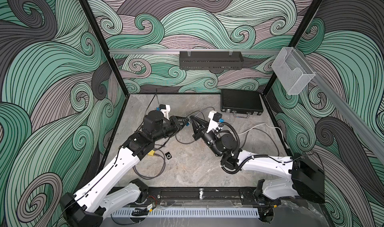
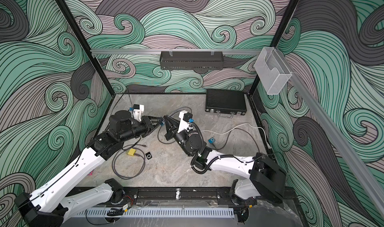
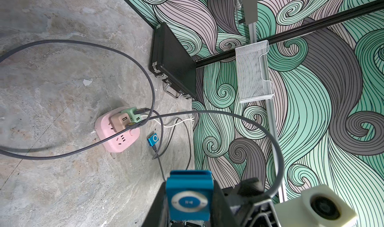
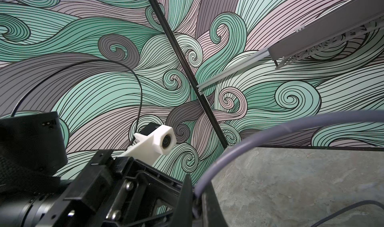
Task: Charge mp3
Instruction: Insert the charging cable into the MP3 player.
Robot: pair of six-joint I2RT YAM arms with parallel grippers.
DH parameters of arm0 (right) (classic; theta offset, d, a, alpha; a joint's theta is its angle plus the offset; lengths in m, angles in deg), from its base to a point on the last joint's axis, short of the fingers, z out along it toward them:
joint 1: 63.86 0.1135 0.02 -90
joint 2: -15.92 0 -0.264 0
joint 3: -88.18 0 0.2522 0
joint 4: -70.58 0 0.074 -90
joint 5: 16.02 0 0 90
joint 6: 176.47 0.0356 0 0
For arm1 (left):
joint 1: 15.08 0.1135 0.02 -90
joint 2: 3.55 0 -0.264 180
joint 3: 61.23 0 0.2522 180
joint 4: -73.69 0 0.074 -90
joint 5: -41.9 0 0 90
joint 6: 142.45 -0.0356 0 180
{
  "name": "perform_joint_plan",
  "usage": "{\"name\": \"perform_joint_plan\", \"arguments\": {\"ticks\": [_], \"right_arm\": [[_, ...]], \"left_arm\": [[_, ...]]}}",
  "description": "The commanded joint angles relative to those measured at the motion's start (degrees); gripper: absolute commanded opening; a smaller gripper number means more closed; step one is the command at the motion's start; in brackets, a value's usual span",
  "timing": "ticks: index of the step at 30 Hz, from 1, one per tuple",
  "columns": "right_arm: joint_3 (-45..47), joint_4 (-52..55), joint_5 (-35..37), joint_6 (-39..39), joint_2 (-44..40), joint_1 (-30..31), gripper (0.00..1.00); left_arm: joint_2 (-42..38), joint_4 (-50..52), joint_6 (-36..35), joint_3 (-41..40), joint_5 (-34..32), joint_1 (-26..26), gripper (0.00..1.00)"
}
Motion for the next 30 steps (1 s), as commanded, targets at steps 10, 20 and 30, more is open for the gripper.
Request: {"name": "perform_joint_plan", "arguments": {"ticks": [10, 20, 30], "right_arm": [[0.97, 3.24, 1.12, -1.51, -1.52, 0.42, 0.0], [0.58, 4.65, -0.97, -2.83, -0.77, 0.39, 0.0], [0.01, 13.27, -5.14, -7.4, -0.11, 0.53, 0.0]], "left_arm": [[-2.17, -1.03, -1.48, 4.03, -0.15, -0.03, 0.18], [-1.55, -1.71, -1.16, 4.38, 0.63, -0.03, 0.18], [-1.47, -0.04, -1.64, 6.56, -1.83, -0.03, 0.18]]}}
